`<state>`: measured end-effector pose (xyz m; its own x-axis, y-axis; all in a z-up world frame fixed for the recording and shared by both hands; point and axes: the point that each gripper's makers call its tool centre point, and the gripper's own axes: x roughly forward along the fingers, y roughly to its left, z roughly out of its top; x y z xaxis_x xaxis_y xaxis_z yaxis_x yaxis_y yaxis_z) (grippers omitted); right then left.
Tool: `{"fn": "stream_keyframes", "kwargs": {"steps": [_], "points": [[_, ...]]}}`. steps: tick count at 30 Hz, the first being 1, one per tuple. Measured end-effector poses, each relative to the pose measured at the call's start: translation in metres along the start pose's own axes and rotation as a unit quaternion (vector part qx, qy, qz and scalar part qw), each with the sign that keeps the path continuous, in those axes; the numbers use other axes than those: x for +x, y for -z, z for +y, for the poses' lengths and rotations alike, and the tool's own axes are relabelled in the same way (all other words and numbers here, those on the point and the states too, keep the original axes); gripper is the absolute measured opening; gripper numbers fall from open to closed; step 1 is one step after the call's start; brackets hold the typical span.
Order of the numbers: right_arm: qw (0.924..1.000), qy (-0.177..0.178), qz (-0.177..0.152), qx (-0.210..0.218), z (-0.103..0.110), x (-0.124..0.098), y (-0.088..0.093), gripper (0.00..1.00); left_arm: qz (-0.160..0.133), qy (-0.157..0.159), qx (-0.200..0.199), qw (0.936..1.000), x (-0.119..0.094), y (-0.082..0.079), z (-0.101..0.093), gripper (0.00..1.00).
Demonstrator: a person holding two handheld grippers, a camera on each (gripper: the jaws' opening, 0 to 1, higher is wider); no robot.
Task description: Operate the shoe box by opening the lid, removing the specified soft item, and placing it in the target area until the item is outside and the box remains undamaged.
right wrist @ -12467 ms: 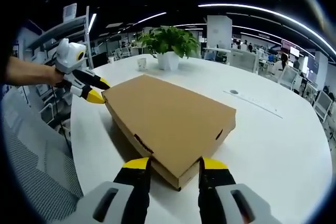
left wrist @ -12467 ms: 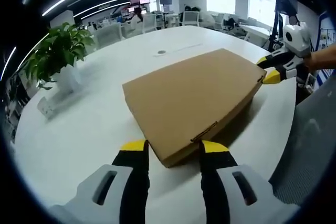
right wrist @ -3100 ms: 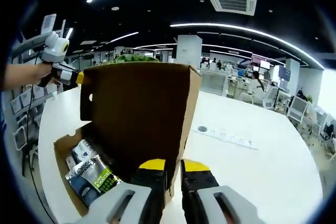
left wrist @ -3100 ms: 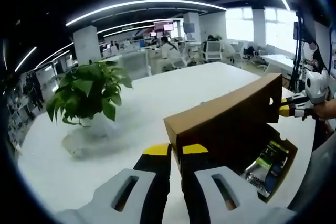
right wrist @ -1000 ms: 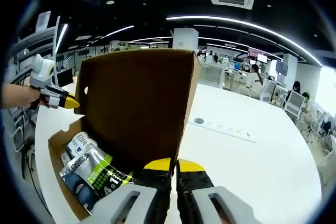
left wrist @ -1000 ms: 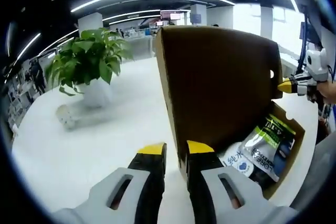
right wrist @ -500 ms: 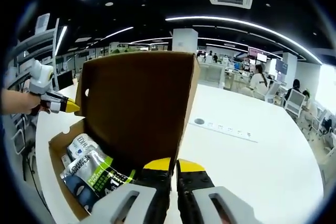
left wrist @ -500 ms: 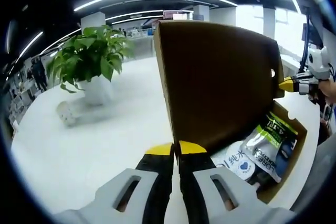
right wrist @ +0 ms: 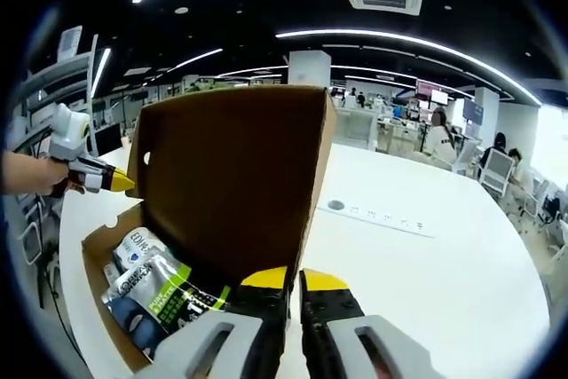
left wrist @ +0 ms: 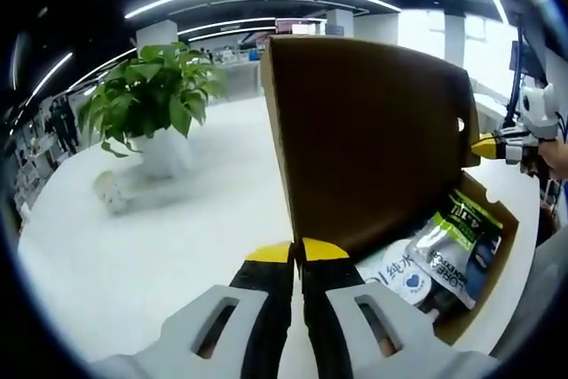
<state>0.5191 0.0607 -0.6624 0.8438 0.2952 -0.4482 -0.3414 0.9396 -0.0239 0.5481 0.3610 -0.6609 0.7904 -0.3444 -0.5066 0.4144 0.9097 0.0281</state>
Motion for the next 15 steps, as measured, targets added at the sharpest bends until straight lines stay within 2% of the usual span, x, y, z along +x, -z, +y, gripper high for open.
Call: {"fn": "stream_keyframes", "kwargs": {"steps": [9, 15], "points": [[0.9999, 0.001, 0.013, -0.001, 0.001, -0.001, 0.01, 0.0, 0.002, 0.001, -0.001, 1.0, 0.002, -0.002, 0.001, 0.01], [0.9999, 0.002, 0.014, 0.002, 0.0, 0.001, 0.01, 0.0, 0.004, 0.001, -0.001, 1.0, 0.005, -0.003, 0.001, 0.01]]}}
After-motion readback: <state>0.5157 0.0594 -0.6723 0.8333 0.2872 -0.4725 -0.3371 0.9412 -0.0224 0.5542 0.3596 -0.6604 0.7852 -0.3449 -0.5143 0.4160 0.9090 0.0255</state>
